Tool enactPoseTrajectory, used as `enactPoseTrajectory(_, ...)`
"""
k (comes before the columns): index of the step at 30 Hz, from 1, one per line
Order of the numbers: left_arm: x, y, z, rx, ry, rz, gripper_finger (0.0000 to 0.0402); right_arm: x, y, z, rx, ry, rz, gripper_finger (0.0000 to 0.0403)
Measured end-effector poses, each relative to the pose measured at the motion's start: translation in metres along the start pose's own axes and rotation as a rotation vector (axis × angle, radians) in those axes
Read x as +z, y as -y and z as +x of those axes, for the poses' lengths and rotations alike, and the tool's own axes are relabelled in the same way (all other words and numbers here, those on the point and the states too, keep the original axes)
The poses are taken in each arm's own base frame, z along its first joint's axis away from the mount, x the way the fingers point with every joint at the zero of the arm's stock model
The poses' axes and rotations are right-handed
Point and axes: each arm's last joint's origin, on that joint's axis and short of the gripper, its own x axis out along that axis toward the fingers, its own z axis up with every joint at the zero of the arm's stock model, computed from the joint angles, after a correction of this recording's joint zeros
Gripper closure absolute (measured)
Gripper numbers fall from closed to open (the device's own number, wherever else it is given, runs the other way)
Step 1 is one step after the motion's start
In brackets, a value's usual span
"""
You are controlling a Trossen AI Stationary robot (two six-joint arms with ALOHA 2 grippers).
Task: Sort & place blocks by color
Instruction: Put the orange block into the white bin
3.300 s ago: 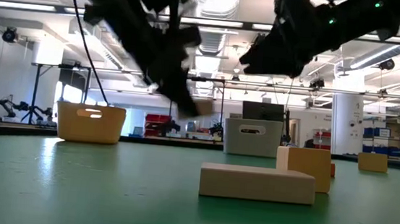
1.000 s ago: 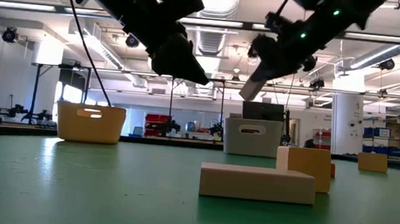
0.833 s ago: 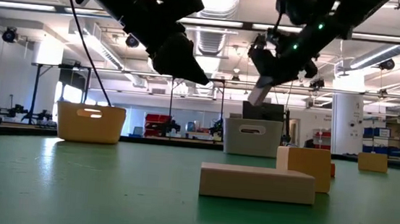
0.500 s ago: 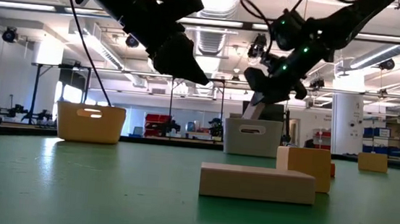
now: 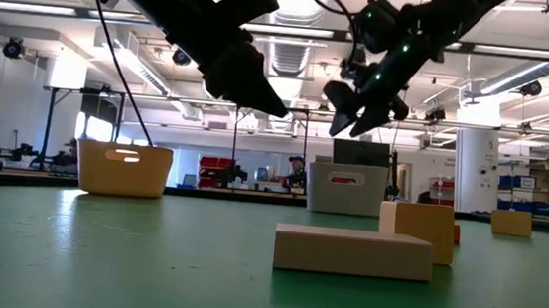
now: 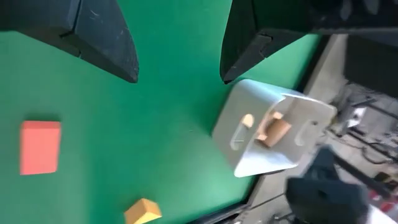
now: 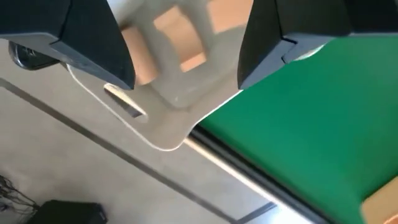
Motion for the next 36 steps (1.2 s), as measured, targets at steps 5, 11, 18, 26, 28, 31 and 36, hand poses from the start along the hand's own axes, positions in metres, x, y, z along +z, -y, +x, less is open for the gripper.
enactPoseTrajectory(5, 0.000, 0.003, -0.001, -0.057, 0.007, -0.039, 0.0193, -0.006, -0.020, -0.027, 0.067, -0.022, -0.066, 0.0142)
enactPoseTrajectory(11, 0.001, 0.006, -0.003, -0.082, 0.014, -0.039, 0.0193, -0.027, -0.051, -0.065, 0.267, -0.073, -0.165, 0.0161)
enactPoseTrajectory(18, 0.002, 0.011, -0.007, -0.099, 0.026, -0.033, 0.0193, -0.059, -0.094, -0.107, 0.623, -0.150, -0.310, 0.0165)
enactPoseTrajectory(26, 0.003, 0.016, -0.010, -0.112, 0.038, -0.028, 0.0193, -0.096, -0.129, -0.135, 0.716, -0.230, -0.364, 0.0163)
enactPoseTrajectory(28, 0.004, 0.017, -0.011, -0.114, 0.040, -0.027, 0.0193, -0.105, -0.136, -0.137, 0.712, -0.251, -0.383, 0.0163)
enactPoseTrajectory(31, 0.005, 0.017, -0.011, -0.115, 0.046, -0.031, 0.0193, -0.121, -0.143, -0.137, 0.647, -0.274, -0.440, 0.0163)
enactPoseTrajectory(36, 0.006, 0.017, -0.011, -0.115, 0.048, -0.031, 0.0193, -0.144, -0.154, -0.131, 0.573, -0.321, -0.512, 0.0163)
